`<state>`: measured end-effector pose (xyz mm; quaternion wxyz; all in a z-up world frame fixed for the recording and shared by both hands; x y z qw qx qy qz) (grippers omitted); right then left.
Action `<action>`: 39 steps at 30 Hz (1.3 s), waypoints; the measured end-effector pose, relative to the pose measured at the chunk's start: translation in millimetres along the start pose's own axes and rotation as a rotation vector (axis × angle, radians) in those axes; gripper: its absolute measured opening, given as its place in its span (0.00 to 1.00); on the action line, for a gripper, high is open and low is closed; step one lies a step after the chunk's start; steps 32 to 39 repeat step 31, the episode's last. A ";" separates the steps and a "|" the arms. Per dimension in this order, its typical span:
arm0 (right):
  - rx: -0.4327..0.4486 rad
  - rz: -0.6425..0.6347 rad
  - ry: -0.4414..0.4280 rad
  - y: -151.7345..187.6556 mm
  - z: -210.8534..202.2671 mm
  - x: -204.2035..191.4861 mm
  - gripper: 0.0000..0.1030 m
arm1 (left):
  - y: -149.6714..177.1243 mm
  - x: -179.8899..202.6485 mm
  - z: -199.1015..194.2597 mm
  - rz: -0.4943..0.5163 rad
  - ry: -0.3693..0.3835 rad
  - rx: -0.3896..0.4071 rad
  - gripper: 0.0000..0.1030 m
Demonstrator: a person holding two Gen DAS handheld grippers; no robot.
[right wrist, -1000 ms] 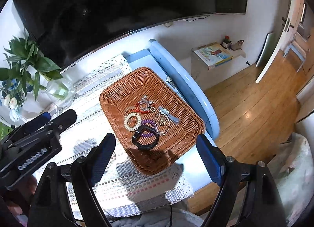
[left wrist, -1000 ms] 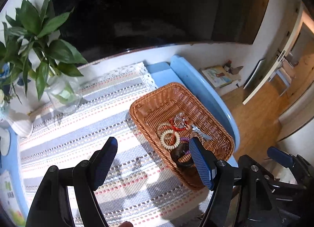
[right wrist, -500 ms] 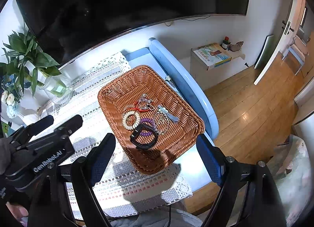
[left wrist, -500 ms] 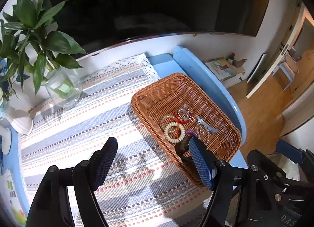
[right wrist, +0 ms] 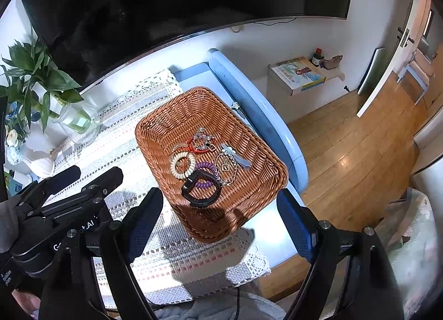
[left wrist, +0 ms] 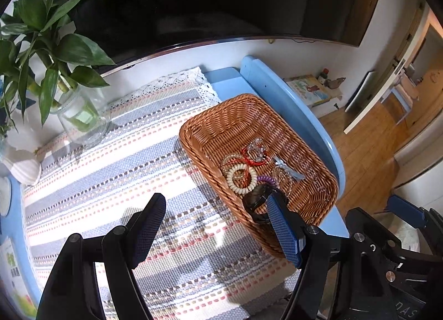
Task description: Organize jewelry
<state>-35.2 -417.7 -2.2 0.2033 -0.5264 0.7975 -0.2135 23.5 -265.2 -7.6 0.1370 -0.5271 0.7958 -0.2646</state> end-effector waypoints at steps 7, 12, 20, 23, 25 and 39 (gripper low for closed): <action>-0.003 -0.002 0.000 0.5 0.9 -0.6 0.83 | 3.2 -1.4 2.5 0.005 0.008 -0.011 0.74; -0.008 0.000 0.003 4.2 2.5 -1.5 0.83 | 4.3 -4.6 2.2 -0.002 0.010 -0.013 0.74; -0.008 -0.023 -0.005 4.0 2.8 -11.3 0.83 | 6.3 -13.3 0.0 -0.013 0.001 -0.006 0.74; -0.010 -0.030 -0.006 4.1 3.8 -13.2 0.83 | 7.1 -15.4 0.9 -0.016 -0.005 -0.008 0.74; -0.014 -0.031 -0.005 5.0 5.4 -14.2 0.83 | 8.1 -16.7 1.4 -0.018 -0.008 -0.010 0.74; -0.030 -0.043 -0.020 10.0 11.4 -25.7 0.83 | 16.5 -42.8 -2.8 -0.046 -0.004 0.049 0.74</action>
Point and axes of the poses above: each gripper's, at about its wrist camera, not at the fingertips, and z roughly the way its jaws point, x to its right, y to its underside, the point moved 7 cm from there along z, roughly the way its jaws point, and after that the axes turned 7 degrees about x, right-handed, at the moved point
